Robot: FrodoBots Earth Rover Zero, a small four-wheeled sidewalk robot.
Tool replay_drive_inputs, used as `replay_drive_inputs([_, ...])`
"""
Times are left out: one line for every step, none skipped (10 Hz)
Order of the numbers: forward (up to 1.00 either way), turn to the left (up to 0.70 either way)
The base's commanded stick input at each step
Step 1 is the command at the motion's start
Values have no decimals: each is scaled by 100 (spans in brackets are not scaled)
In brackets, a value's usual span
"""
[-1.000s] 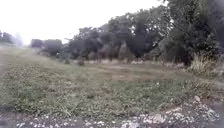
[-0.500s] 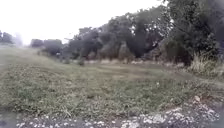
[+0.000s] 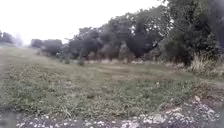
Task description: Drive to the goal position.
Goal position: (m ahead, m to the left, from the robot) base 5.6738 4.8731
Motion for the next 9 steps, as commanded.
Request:
replay_drive_inputs([4, 0])
replay_drive_inputs([4, 0])
replay_drive_inputs([4, 0])
replay_drive_inputs([4, 0])
replay_drive_inputs([4, 0])
replay_drive_inputs([4, 0])
replay_drive_inputs([4, 0])
replay_drive_inputs([0, 0])
replay_drive_inputs([0, 0])
